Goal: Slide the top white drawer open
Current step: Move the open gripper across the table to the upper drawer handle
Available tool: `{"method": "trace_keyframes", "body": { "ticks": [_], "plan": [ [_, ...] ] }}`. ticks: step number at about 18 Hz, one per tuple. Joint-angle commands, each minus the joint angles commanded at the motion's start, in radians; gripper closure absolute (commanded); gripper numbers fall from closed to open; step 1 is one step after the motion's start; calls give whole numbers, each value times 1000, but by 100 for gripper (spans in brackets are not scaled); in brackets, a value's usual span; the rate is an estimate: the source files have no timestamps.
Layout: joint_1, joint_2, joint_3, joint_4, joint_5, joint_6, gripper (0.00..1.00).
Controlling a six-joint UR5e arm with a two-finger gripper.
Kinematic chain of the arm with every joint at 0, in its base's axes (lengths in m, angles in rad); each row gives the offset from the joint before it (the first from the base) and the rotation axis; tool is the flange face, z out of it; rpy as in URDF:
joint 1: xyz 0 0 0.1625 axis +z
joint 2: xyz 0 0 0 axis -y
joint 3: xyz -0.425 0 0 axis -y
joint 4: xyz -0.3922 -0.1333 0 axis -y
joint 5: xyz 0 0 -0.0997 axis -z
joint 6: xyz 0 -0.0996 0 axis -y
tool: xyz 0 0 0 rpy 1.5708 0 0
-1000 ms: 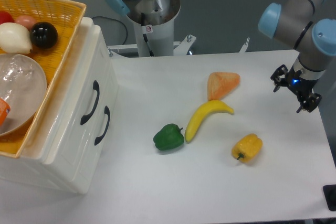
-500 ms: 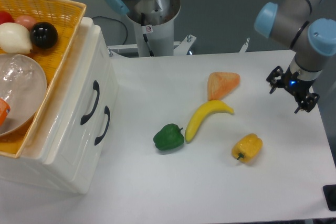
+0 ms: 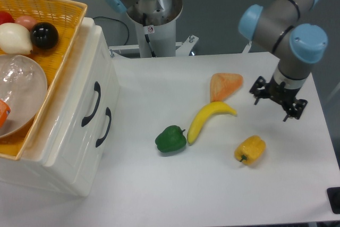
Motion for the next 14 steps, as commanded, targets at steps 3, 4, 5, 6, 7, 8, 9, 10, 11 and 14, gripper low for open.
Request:
{"method": "trace_keyframes", "body": {
  "ticks": [3,4,5,6,7,8,9,10,11,14],
  "plan": [
    [-34,63,-31,-53,-5,-20,0],
    [-45,68,-31,-84,-14,-49,0],
    [-51,69,-31,-103,-32,-86,0],
    [-54,72,-32,-115,-58,-129,0],
    [-58,80,-32,-126,-90,-163,0],
    [-72,86,-32,-133,-121,-186,0],
    [-83,88,-34,-143,-138,-198,0],
    [-97,89,-35,-159,-149,-215,0],
    [-109,91,-35,-172,-166,-238,0],
    [-140,106,-40,-183,-227,-311,0]
  ]
}}
